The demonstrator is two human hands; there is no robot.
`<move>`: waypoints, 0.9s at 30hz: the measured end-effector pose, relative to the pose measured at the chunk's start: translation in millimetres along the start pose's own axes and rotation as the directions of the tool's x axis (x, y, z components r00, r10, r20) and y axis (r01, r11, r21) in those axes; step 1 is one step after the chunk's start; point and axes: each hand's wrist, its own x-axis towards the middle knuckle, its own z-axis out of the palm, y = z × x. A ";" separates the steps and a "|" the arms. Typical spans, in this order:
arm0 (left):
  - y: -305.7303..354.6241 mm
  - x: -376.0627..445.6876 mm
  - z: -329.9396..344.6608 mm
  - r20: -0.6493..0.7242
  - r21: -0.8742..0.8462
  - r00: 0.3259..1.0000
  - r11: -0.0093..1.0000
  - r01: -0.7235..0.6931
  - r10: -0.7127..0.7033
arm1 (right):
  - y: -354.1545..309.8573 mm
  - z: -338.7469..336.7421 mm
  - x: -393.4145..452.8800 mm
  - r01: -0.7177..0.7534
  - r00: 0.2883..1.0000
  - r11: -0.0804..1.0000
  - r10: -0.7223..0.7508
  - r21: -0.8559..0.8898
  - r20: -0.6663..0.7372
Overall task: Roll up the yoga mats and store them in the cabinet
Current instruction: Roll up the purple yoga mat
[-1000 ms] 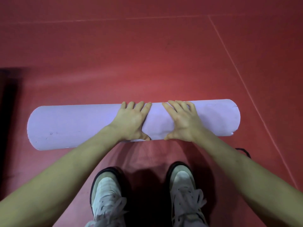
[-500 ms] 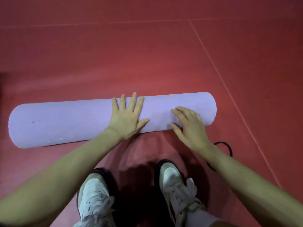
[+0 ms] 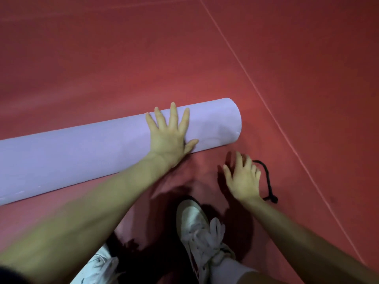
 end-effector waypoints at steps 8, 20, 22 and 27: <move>-6.1 7.1 -7.7 0.048 -0.037 0.999 0.999 -0.017 0.019 | -9.9 20.8 1.4 0.146 0.984 0.968 -0.164 0.205 0.073; -15.5 7.1 -5.0 0.037 0.050 0.986 0.985 -0.166 0.164 | -2.6 34.1 5.0 -0.051 0.994 0.921 0.084 0.386 -0.069; -16.9 9.6 -5.3 0.048 0.086 0.986 0.983 -0.163 0.160 | -4.2 31.8 12.6 -0.119 0.987 0.876 0.157 0.468 -0.043; -11.3 6.5 -7.0 0.040 0.075 0.983 0.981 -0.180 0.177 | -18.5 2.7 30.5 -0.146 0.964 0.524 0.268 0.839 0.000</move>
